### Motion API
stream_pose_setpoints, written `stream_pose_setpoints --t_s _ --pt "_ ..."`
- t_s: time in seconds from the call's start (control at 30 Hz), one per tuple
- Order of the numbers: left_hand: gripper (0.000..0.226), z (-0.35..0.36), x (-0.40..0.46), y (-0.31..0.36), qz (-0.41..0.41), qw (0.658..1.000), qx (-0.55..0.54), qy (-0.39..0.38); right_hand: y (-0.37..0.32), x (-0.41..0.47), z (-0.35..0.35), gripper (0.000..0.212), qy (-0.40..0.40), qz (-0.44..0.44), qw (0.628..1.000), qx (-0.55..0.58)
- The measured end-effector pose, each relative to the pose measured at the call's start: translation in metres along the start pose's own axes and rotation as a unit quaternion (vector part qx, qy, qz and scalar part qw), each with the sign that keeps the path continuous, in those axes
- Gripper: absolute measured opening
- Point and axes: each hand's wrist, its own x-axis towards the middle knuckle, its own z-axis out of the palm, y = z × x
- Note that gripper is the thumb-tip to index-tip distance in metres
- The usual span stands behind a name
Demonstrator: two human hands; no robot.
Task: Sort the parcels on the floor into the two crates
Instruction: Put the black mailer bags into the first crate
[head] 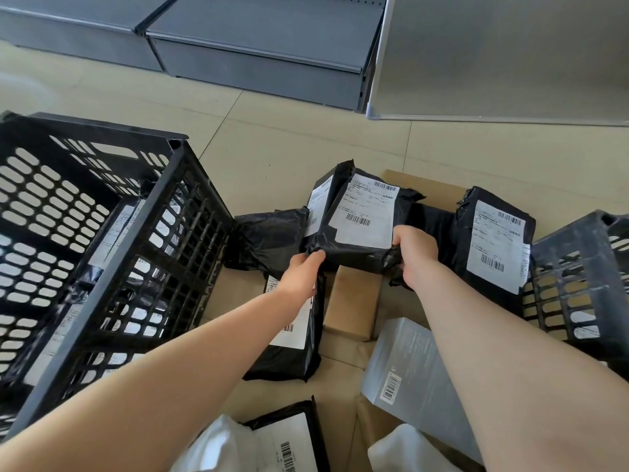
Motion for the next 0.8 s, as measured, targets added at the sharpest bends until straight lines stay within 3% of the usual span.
stream_pose_setpoints --t_s 0.13,0.2,0.4,0.57,0.8 --pt "0.062 -0.004 -0.001 0.003 -0.021 0.997 -0.080 -0.012 0.003 0.003 -0.003 0.026 -0.052 -0.016 0.998 0.016" --pt "0.058 -0.007 -0.001 0.004 -0.021 0.995 -0.100 -0.014 0.003 0.000 -0.003 0.020 -0.084 -0.016 0.996 0.018" --pt "0.048 -0.018 -0.001 0.005 -0.022 0.985 -0.169 -0.037 -0.003 -0.020 0.003 0.028 -0.213 -0.016 0.976 0.039" --pt "0.050 -0.035 0.000 0.002 0.005 0.986 -0.162 -0.030 -0.004 -0.021 0.003 0.024 -0.264 -0.001 0.964 -0.031" --pt "0.063 -0.072 -0.008 0.038 0.101 0.995 -0.018 0.006 -0.021 -0.025 0.003 0.004 -0.335 -0.006 0.939 -0.082"
